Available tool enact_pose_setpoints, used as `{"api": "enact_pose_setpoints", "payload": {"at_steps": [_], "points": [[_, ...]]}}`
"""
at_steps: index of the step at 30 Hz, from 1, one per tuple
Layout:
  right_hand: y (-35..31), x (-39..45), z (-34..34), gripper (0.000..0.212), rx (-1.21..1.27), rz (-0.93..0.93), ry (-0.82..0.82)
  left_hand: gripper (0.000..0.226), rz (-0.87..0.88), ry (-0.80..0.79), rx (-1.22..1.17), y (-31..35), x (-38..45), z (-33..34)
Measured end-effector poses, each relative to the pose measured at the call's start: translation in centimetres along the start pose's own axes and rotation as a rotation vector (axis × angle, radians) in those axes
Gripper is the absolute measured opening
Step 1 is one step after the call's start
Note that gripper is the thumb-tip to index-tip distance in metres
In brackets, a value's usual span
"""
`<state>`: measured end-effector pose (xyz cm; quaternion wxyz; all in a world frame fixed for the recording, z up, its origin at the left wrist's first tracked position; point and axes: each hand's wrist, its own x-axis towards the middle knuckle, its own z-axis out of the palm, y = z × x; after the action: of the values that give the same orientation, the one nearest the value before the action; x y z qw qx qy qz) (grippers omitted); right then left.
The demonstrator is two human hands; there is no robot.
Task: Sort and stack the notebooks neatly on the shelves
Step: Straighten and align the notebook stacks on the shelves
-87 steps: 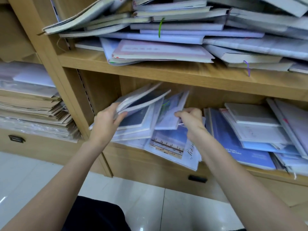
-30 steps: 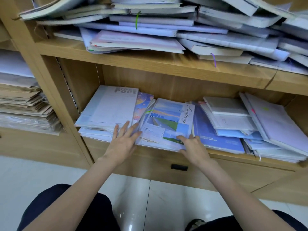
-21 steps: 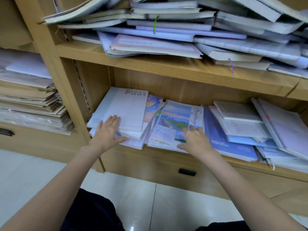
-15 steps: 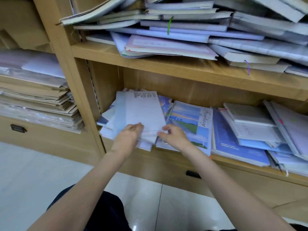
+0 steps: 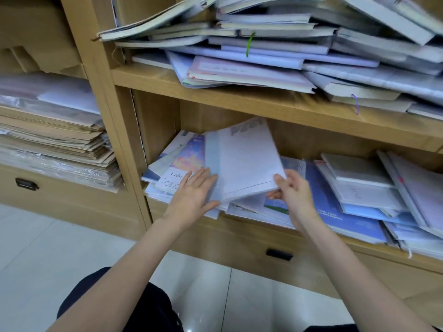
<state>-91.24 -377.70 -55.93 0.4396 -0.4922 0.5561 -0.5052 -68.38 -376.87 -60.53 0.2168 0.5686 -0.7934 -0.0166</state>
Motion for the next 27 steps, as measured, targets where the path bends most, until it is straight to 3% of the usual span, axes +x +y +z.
{"api": "enact_pose_setpoints", "payload": {"at_steps": [4,8,10,12,14,17,19,23,27], "points": [[2.1,-0.6,-3.9,0.007,-0.086,0.124,0.170,0.068,-0.063,-0.220,0.112,-0.2,0.3,1.5],[4.8,-0.1,-6.2,0.017,-0.933,0.309,0.050,0.103,-0.072,-0.228,0.086,-0.8,-0.5,2.7],[4.2,-0.1,-5.8,0.037,-1.238,0.249,0.025,0.113,-0.072,-0.231,0.043,-1.3,-0.8,2.3],[2.6,-0.2,-4.0,0.062,-1.457,0.108,0.080,0.106,-0.142,-0.215,-0.019,-2.3,-1.0,1.5],[1.2,0.2,-1.4,0.075,-1.437,-0.084,0.036,0.091,-0.257,-0.176,-0.057,-3.8,-0.9,0.7],[0.7,0.8,4.0,0.082,-1.247,-0.311,-0.427,0.086,-0.393,-0.147,-0.052,-6.5,-0.4,-0.3],[1.5,0.9,7.9,0.087,-1.324,-0.413,-0.628,0.096,-0.421,-0.153,-0.040,-7.7,-0.3,-0.7],[3.2,1.1,12.0,0.092,-1.515,-0.418,-0.634,0.091,-0.348,-0.073,0.044,-7.7,-2.1,-0.2],[2.5,0.3,10.9,0.066,-1.563,-0.565,-0.627,0.085,-0.233,-0.007,-0.093,-9.0,-3.4,-0.6]]}}
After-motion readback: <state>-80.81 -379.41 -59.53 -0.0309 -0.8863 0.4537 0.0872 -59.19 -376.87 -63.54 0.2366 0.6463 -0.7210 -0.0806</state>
